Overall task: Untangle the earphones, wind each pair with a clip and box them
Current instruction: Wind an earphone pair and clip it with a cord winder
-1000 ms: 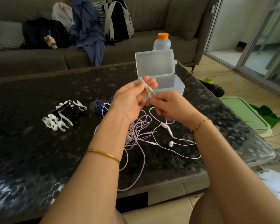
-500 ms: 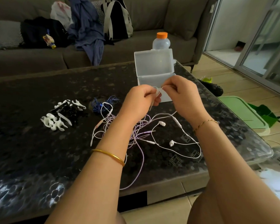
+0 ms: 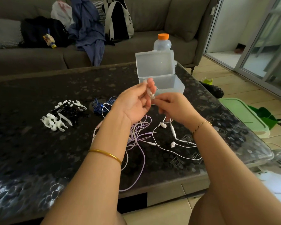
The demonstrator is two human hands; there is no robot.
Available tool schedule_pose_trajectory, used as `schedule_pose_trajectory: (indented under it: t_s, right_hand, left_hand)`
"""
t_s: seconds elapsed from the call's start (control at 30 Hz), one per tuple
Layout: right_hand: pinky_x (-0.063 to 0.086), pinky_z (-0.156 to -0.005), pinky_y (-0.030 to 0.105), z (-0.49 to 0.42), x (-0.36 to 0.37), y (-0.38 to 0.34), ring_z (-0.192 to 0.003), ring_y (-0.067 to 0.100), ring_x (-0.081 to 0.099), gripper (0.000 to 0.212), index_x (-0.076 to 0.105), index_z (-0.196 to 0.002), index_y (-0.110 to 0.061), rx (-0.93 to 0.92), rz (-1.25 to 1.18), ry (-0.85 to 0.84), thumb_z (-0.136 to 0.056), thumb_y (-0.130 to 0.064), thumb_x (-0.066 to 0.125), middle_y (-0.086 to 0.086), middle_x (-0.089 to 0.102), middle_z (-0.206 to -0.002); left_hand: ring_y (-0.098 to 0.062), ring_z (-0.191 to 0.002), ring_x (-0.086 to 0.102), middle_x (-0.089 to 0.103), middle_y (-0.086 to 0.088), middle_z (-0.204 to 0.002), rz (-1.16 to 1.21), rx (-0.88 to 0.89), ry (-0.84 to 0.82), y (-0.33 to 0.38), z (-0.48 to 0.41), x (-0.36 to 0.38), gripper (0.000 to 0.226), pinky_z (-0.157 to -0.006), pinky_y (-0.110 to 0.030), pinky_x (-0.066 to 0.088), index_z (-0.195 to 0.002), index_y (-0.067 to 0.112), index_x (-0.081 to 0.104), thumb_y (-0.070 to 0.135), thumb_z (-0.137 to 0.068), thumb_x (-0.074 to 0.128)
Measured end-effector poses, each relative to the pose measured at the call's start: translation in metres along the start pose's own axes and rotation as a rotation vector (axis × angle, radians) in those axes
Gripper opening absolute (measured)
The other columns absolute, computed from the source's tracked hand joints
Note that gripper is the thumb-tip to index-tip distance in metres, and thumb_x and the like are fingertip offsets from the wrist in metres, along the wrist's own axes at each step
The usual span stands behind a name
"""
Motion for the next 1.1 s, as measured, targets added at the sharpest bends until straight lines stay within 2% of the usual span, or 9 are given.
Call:
schedule_pose_trajectory:
  t_s: [0.2,0.3,0.37,0.47,0.57,0.7,0.9,1.0,1.1]
  right_hand:
    - [0.042,-0.043,0.019,0.01,0.019,-0.013,-0.038,0.014,0.045,0.016,0.071,-0.091,-0.015,-0.006,0.032,-0.237,-0.093,-0.023,0.057,0.004,0.059,-0.058]
    - [0.041,-0.044,0.019,0.009,0.002,-0.022,-0.038,0.009,0.043,0.018,0.069,-0.086,-0.009,-0.045,0.032,-0.131,-0.092,-0.021,0.057,0.001,0.055,-0.055]
    - [0.037,-0.047,0.016,0.005,-0.016,-0.026,-0.041,0.004,0.042,0.021,0.067,-0.086,-0.003,-0.098,0.067,0.022,-0.092,-0.02,0.056,-0.002,0.052,-0.057]
    - [0.04,-0.058,0.018,0.002,-0.031,-0.026,-0.057,0.003,0.048,0.016,0.067,-0.09,-0.008,-0.156,0.175,0.204,-0.093,-0.017,0.054,-0.009,0.053,-0.065]
    - [0.051,-0.073,0.036,0.002,-0.038,-0.024,-0.078,0.013,0.057,0.014,0.068,-0.093,-0.013,-0.195,0.25,0.328,-0.093,-0.019,0.055,-0.005,0.063,-0.083]
    - [0.051,-0.076,0.037,0.004,-0.047,-0.022,-0.08,0.014,0.058,0.016,0.069,-0.096,-0.014,-0.199,0.235,0.409,-0.093,-0.022,0.055,-0.005,0.064,-0.084]
    - [0.046,-0.051,0.018,0.002,-0.004,-0.009,-0.05,0.01,0.048,0.019,0.067,-0.095,-0.02,-0.042,0.146,-0.035,-0.098,-0.026,0.048,0.003,0.057,-0.067]
    - [0.047,-0.049,0.017,0.01,0.018,-0.011,-0.045,0.01,0.05,0.02,0.067,-0.1,-0.018,-0.009,0.163,-0.249,-0.097,-0.027,0.049,0.005,0.058,-0.066]
    - [0.048,-0.048,0.019,0.015,0.017,-0.021,-0.043,0.008,0.049,0.02,0.068,-0.09,-0.016,-0.03,0.139,-0.28,-0.096,-0.025,0.052,0.004,0.056,-0.061]
  left_hand:
    - [-0.002,-0.083,0.07,0.073,0.004,-0.093,-0.304,0.379,0.276,0.032,0.008,-0.025,0.017,-0.065,-0.013,0.048,-0.101,0.016,0.068,0.008,-0.094,0.055]
    - [-0.009,-0.086,0.07,0.072,0.001,-0.089,-0.705,0.567,0.297,0.047,0.014,-0.016,0.014,-0.081,-0.025,0.055,-0.098,0.014,0.072,0.008,-0.091,0.061]
    - [-0.011,-0.084,0.07,0.072,0.0,-0.085,-0.911,0.565,0.226,0.043,0.013,-0.005,0.012,-0.084,-0.028,0.055,-0.094,0.015,0.073,0.01,-0.09,0.062]
    - [0.0,-0.07,0.066,0.07,0.004,-0.08,-1.013,0.48,0.114,0.033,0.01,0.007,0.018,-0.069,-0.009,0.05,-0.099,0.012,0.071,0.015,-0.096,0.054]
    - [0.002,-0.064,0.064,0.068,0.005,-0.08,-0.98,0.313,0.033,0.021,0.007,0.01,0.025,-0.056,-0.002,0.043,-0.102,0.011,0.068,0.017,-0.101,0.044]
    - [0.002,-0.058,0.06,0.064,0.005,-0.074,-0.794,0.188,-0.05,0.01,0.008,0.014,0.026,-0.06,-0.011,0.045,-0.092,0.014,0.068,0.014,-0.101,0.043]
    - [0.004,-0.067,0.064,0.069,0.012,-0.075,-0.066,0.107,-0.001,0.013,0.006,0.006,0.02,-0.066,-0.019,0.038,-0.096,0.02,0.066,0.019,-0.099,0.047]
    - [0.002,-0.076,0.068,0.072,0.008,-0.087,-0.167,0.268,0.157,0.024,0.006,-0.01,0.016,-0.064,-0.017,0.044,-0.098,0.019,0.068,0.017,-0.097,0.052]
    - [-0.004,-0.08,0.07,0.072,0.001,-0.09,-0.528,0.506,0.283,0.044,0.013,-0.017,0.014,-0.067,-0.012,0.051,-0.101,0.011,0.07,0.013,-0.095,0.056]
Point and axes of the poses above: each hand's wrist, its own z-axis away from the middle knuckle, its own x-axis out of the palm, y = z × x, the point moved 10 cm from there along -z, towards the middle knuckle
